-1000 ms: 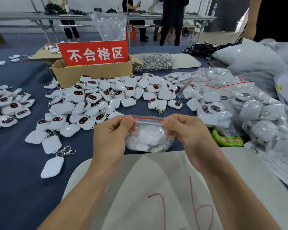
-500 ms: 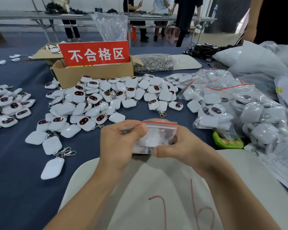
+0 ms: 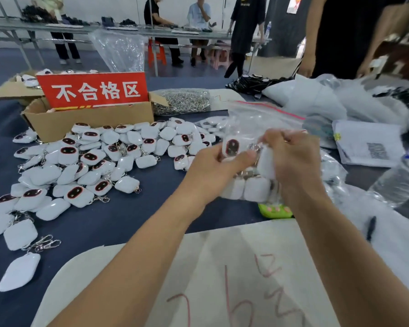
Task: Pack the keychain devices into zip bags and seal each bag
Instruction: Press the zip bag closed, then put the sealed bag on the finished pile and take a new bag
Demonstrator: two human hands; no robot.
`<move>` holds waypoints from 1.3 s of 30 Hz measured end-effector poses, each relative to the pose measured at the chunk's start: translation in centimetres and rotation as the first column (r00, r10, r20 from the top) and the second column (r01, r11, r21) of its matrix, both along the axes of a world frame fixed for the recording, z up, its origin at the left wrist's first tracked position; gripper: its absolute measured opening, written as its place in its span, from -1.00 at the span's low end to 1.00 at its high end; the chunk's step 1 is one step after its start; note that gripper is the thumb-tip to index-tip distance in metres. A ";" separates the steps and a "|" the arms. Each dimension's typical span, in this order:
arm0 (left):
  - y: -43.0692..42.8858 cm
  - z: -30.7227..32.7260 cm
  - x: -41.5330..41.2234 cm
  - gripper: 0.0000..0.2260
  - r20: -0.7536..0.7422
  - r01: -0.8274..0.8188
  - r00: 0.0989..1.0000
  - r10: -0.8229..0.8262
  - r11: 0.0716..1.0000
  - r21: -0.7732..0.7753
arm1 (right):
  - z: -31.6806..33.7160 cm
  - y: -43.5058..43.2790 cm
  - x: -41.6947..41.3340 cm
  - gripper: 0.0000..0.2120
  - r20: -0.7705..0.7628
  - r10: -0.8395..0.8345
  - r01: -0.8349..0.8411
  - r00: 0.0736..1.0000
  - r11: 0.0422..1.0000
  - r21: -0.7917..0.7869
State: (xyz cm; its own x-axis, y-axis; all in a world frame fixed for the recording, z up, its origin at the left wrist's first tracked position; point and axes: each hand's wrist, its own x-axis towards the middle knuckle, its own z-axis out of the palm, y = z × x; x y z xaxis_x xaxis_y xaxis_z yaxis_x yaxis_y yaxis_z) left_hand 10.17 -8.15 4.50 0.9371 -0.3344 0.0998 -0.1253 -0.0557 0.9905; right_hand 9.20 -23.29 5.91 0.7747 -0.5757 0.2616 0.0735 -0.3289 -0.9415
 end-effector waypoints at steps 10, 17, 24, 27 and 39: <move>-5.9 -2.8 6.3 -0.75 -0.134 -0.234 0.961 0.242 0.970 0.069 | 1.2 -10.4 0.5 -0.49 -0.115 -0.364 0.308 0.924 0.890 -0.336; -5.1 -5.7 6.5 -0.58 0.154 -0.237 0.968 0.196 0.916 0.324 | -5.7 -3.5 0.8 -0.39 -0.475 -0.013 -0.437 0.880 0.371 -0.820; -6.6 -6.0 9.8 -0.47 0.234 -0.192 0.971 0.052 0.754 0.629 | -4.6 -5.4 3.5 -0.49 -0.509 -0.023 -0.414 0.860 0.553 -0.723; -7.0 -6.2 10.6 -0.55 0.305 -0.237 0.951 0.044 0.735 0.635 | -3.9 -6.0 4.9 -0.56 -0.408 -0.009 -0.238 0.913 0.801 -0.549; -9.7 -5.9 9.8 -0.58 0.308 -0.314 0.936 0.168 0.796 0.517 | -3.9 -9.1 7.5 -0.66 -0.296 -0.011 -0.012 0.955 0.997 -0.075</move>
